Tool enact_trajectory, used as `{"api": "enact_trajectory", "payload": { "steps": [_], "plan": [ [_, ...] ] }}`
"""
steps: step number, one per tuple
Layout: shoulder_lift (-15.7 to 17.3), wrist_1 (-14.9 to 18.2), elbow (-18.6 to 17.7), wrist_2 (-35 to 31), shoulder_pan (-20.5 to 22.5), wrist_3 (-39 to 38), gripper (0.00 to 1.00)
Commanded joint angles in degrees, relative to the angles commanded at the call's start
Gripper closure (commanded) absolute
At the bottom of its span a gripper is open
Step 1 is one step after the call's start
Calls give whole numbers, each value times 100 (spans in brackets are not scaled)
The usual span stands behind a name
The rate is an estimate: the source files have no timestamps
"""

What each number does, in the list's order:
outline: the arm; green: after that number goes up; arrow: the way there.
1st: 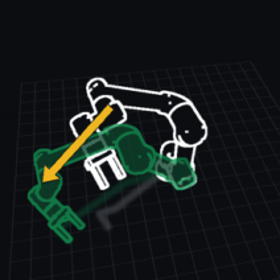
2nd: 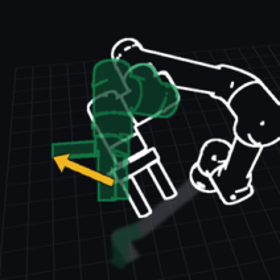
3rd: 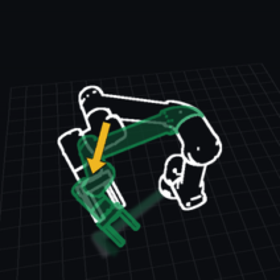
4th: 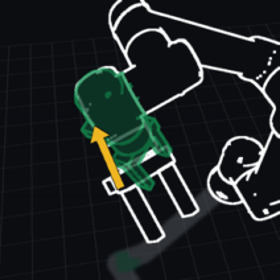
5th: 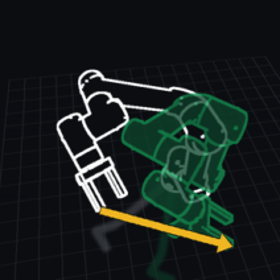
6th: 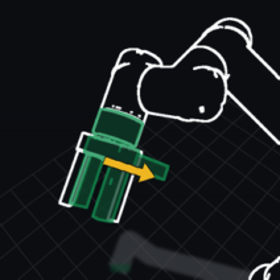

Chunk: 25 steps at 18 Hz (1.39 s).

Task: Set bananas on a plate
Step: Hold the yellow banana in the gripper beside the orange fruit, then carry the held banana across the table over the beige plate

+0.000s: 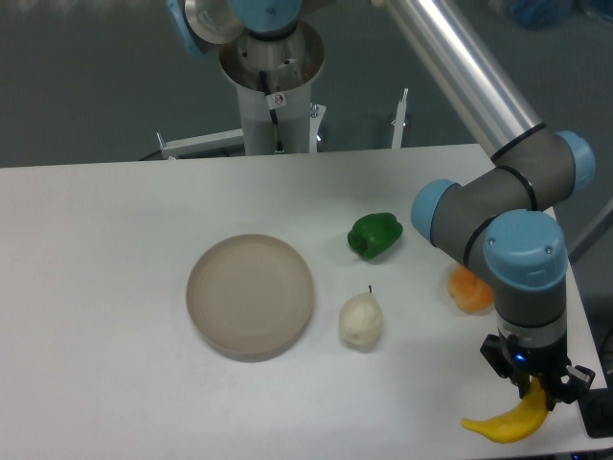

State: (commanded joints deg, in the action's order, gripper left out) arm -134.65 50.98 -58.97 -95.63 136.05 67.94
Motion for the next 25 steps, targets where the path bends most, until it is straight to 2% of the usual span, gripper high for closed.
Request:
{"api": "enact_trajectory", "payload": {
  "steps": [6, 10, 14, 19, 25],
  "plan": [
    [53, 17, -53, 26, -88, -123, 67],
    [123, 35, -140, -44, -245, -597, 67],
    [491, 62, -596, -18, -316, -1273, 67],
    [1176, 131, -1361, 9, -535, -1740, 67],
    [2003, 597, -2222, 35, -817, -2013, 67]
  ]
}}
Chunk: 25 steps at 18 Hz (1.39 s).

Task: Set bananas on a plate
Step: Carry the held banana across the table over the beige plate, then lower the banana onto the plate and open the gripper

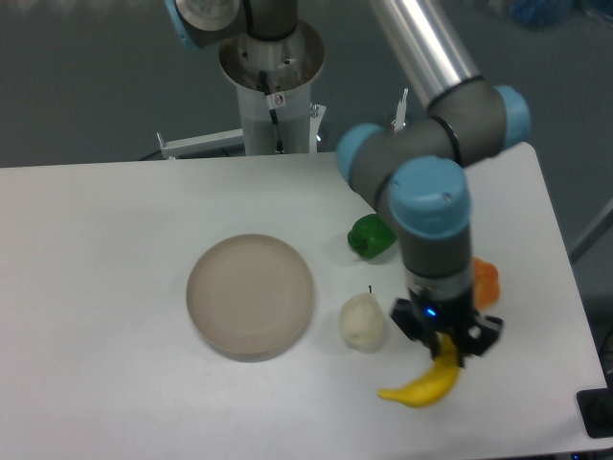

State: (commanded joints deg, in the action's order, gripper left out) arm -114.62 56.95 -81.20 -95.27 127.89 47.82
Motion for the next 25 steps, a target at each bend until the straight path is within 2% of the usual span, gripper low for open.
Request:
{"api": "enact_trajectory", "payload": {
  "steps": [6, 12, 19, 25],
  "plan": [
    [458, 124, -686, 211, -422, -245, 67],
    [467, 115, -985, 825, -818, -1915, 68],
    [476, 53, -1679, 888, -827, -1890, 68],
    [414, -8, -1899, 817, -844, -1671, 68]
  ]
}}
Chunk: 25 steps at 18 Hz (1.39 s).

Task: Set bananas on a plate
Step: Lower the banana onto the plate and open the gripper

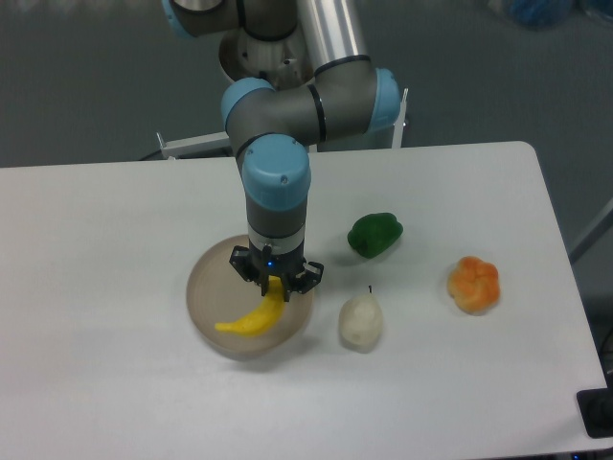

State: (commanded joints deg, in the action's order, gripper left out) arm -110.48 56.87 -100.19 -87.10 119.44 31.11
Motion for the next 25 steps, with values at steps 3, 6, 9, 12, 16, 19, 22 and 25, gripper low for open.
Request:
{"api": "enact_trajectory", "payload": {
  "steps": [3, 6, 9, 12, 16, 19, 22, 25],
  "plan": [
    [-35, -18, -115, 0, 0, 36, 68],
    [-97, -210, -185, -9, -17, 27, 68],
    [-140, -378, -264, 0, -35, -35, 68],
    [-193, -387, -273, -9, -70, -87, 68],
    [-255, -580, -291, 0, -79, -482, 68],
    [-325, -589, -291, 0, -97, -641, 68],
    [-396, -607, -299, -26, -105, -641, 68],
    [-396, -615, -317, -26, -105, -632, 68]
  ]
}}
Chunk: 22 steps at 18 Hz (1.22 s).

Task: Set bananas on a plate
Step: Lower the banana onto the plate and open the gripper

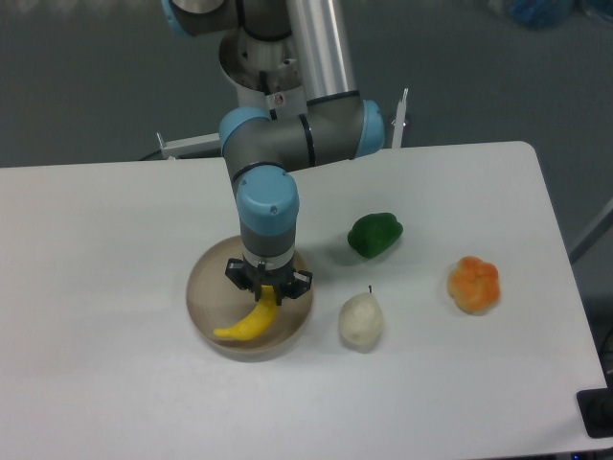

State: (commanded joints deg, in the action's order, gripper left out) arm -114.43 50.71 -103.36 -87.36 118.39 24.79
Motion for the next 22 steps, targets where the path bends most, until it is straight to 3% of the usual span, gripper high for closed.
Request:
{"api": "enact_trajectory", "payload": {
  "steps": [9, 17, 21, 22],
  "plan": [
    [-35, -26, -18, 9, -9, 61, 67],
    [-17, -9, -26, -114, 0, 70, 61],
    [0, -9, -26, -237, 0, 70, 49],
    [17, -9, -26, -237, 0, 70, 33]
  ]
}}
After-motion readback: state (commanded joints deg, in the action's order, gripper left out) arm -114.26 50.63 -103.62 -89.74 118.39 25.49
